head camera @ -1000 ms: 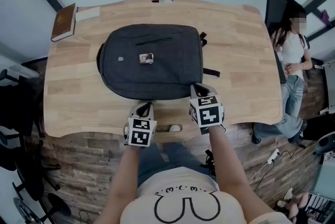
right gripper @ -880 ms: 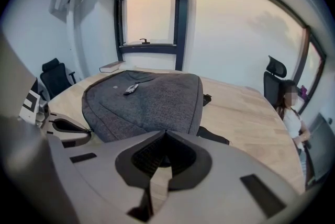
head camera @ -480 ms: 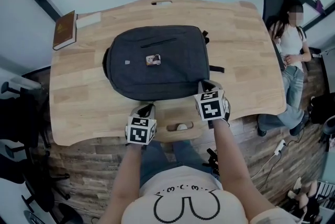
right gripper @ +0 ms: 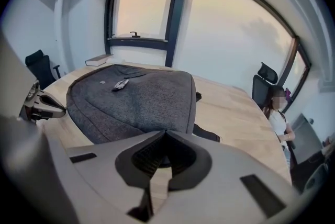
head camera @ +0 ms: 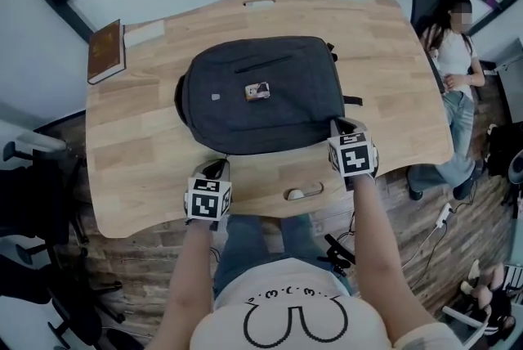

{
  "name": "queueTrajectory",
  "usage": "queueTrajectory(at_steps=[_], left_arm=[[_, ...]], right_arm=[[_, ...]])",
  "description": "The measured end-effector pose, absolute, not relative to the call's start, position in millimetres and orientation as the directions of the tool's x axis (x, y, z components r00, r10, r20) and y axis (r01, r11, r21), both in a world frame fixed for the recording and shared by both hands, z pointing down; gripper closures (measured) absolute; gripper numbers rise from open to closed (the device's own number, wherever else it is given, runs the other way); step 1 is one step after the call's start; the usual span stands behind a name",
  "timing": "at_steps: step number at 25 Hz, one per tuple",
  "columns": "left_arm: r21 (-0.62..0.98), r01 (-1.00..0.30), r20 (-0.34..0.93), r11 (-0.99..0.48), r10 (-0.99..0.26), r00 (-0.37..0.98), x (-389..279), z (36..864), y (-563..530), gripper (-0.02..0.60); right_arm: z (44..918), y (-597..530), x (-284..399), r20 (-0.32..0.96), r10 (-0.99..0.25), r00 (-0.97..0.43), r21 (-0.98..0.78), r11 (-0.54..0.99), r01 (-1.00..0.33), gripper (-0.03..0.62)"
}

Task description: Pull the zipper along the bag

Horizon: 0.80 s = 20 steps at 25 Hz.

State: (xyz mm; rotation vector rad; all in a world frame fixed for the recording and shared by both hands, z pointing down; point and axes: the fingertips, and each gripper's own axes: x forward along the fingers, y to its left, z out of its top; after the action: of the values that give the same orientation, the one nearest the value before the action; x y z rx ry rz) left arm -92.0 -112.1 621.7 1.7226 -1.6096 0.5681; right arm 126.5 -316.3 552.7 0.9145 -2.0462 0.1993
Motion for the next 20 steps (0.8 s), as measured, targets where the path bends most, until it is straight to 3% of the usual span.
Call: queueTrajectory(at_steps=[12, 20], left_arm=[[0.159, -0.981, 0.727, -0.113, -0.659, 0.194, -159, 624, -112, 0.561], [0.168, -0.977, 0.726, -0.134, -0.653, 0.215, -181, 624, -117, 0.563]], right_arm=[[558, -319, 126, 0.765, -0.609, -0.209, 0.409, 0.710, -0.573, 0.543], [560, -320, 129, 0.763, -0.623, -0.175, 0.420, 0.683, -0.598, 0.543]])
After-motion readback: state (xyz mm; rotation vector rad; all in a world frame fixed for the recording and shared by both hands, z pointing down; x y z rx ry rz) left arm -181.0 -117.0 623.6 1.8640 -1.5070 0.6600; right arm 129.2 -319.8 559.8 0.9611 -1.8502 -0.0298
